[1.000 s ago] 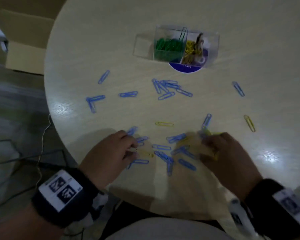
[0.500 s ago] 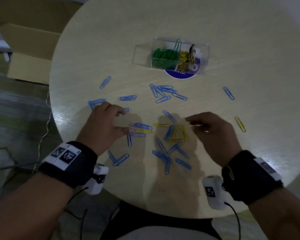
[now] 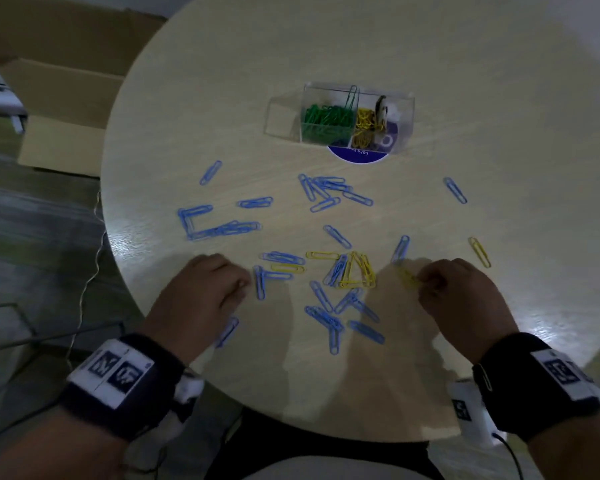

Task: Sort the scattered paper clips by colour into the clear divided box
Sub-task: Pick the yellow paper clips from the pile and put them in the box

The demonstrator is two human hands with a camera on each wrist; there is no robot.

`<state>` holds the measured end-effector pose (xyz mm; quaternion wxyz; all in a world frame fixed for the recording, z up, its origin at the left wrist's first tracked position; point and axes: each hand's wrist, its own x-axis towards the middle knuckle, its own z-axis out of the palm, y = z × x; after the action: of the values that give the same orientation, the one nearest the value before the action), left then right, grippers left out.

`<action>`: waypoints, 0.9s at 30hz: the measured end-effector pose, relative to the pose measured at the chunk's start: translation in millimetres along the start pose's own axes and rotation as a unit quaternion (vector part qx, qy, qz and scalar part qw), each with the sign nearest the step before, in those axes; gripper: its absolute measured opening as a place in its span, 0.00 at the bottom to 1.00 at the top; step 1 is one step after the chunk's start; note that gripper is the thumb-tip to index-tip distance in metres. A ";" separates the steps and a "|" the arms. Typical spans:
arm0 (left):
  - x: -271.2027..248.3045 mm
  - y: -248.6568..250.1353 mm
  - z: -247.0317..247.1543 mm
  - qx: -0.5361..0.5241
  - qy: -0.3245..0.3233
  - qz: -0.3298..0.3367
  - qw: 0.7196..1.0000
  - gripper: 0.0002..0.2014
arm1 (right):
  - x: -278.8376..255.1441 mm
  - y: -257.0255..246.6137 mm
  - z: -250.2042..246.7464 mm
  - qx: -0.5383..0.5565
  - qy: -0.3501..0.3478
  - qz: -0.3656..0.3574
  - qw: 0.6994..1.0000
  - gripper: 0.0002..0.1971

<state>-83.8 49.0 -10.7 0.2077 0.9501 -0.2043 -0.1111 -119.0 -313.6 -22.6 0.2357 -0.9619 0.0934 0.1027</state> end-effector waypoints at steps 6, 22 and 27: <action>63.9 18.9 19.9 0.018 -0.005 0.066 0.998 0.09 | 9.1 -12.0 -4.1 -0.061 -0.037 0.024 0.997 0.06; 60.5 24.8 19.7 -0.013 -0.048 -0.009 0.999 0.04 | 28.6 -57.6 15.9 -0.004 -0.058 -0.046 0.997 0.10; 75.1 23.1 8.9 -0.078 -0.130 -0.074 0.986 0.08 | 33.5 -58.3 14.6 -0.021 -0.058 -0.046 0.997 0.06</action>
<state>-27.3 -5.9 -17.9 0.2436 0.9210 -0.1495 -0.2647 -75.7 -260.3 -18.0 0.2251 -0.9623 0.0329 0.1488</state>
